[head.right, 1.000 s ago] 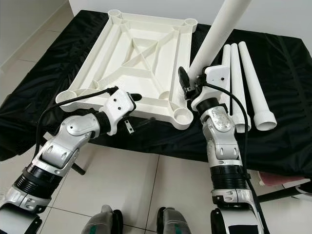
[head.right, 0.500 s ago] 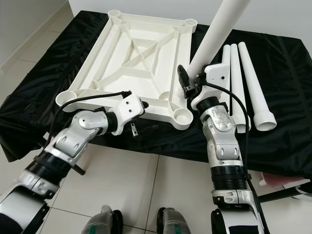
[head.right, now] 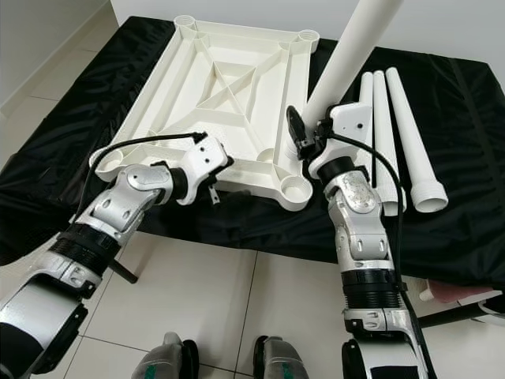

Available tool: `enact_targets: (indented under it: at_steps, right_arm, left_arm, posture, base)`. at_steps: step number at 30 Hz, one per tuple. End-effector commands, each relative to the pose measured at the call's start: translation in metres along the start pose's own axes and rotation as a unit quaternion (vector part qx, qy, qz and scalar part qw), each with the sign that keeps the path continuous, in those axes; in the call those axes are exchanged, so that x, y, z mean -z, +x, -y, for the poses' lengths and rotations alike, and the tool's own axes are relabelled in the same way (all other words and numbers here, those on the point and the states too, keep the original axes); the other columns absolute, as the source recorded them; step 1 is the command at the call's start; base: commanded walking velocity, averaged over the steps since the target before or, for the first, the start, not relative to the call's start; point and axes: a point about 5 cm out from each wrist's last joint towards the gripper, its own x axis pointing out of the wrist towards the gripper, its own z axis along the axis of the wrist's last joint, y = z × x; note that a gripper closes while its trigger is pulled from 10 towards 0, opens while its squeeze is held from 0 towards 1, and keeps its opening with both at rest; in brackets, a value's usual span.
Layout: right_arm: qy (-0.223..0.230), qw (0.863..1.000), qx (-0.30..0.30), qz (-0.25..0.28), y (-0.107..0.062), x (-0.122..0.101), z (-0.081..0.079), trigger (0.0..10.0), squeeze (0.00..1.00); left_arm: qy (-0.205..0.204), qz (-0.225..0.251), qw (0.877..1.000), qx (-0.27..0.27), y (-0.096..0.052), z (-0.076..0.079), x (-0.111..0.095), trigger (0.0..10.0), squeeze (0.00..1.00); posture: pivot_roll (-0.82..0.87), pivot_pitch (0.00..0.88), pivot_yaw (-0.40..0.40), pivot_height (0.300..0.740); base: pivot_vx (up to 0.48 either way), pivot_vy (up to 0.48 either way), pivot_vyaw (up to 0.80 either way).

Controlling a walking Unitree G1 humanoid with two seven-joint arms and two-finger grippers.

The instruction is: Building children table

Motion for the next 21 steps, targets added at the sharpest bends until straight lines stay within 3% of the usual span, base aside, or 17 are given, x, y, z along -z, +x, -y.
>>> enact_targets:
  at_steps: [1,13,14,16,17,18,19,20,21]
  right_arm:
    - [-0.002,1.0,-0.007,0.01,0.001,-0.007,-0.001,10.0,0.0]
    - [-0.002,1.0,-0.01,0.01,-0.002,-0.009,-0.001,10.0,0.0]
    - [-0.001,1.0,-0.011,0.009,-0.002,-0.009,-0.002,10.0,0.0]
    - [-0.001,1.0,-0.012,0.008,-0.003,-0.009,-0.003,10.0,0.0]
    - [-0.001,1.0,-0.011,0.007,-0.004,-0.009,-0.002,10.0,0.0]
    - [-0.001,1.0,-0.011,0.005,-0.006,-0.009,-0.002,10.0,0.0]
    - [-0.001,1.0,-0.011,0.005,-0.006,-0.009,-0.002,10.0,0.0]
    - [-0.001,1.0,-0.009,0.002,-0.008,-0.008,-0.001,10.0,0.0]
    - [-0.001,1.0,-0.009,0.002,-0.008,-0.008,-0.001,10.0,0.0]
  left_arm:
    - [0.002,0.001,0.999,0.039,0.005,0.005,0.001,10.0,0.0]
    - [0.0,0.002,0.997,0.076,0.025,0.017,0.0,10.0,0.0]
    - [0.0,0.002,0.997,0.082,0.027,0.018,0.0,6.0,0.0]
    - [0.001,0.001,0.996,0.087,0.027,0.019,0.001,5.7,0.0]
    - [0.0,-0.002,0.996,0.093,0.027,0.019,0.003,3.1,0.0]
    - [-0.002,-0.003,0.995,0.097,0.026,0.019,0.005,1.1,0.0]
    - [-0.002,-0.003,0.995,0.097,0.026,0.019,0.005,1.1,0.0]
    - [-0.015,-0.003,0.994,0.105,0.024,0.019,0.009,0.0,0.0]
    - [-0.015,-0.003,0.994,0.105,0.024,0.019,0.009,0.0,0.0]
  posture:
    - [-0.04,0.18,-0.009,0.74]
    - [-0.07,0.179,0.004,0.74]
    - [-0.07,0.179,0.01,0.74]
    - [-0.07,0.179,0.013,0.74]
    - [-0.08,0.179,0.017,0.74]
    - [-0.08,0.179,0.018,0.74]
    - [-0.08,0.179,0.018,0.74]
    - [-0.08,0.179,0.021,0.74]
    - [-0.08,0.179,0.021,0.74]
  base:
    - [0.0,0.0,0.0]
    - [0.0,0.0,0.0]
    - [0.0,0.0,0.0]
    - [0.0,0.0,0.0]
    - [0.0,0.0,0.0]
    - [0.0,0.0,0.0]
    - [0.0,0.0,0.0]
    - [0.0,0.0,0.0]
    - [0.0,0.0,0.0]
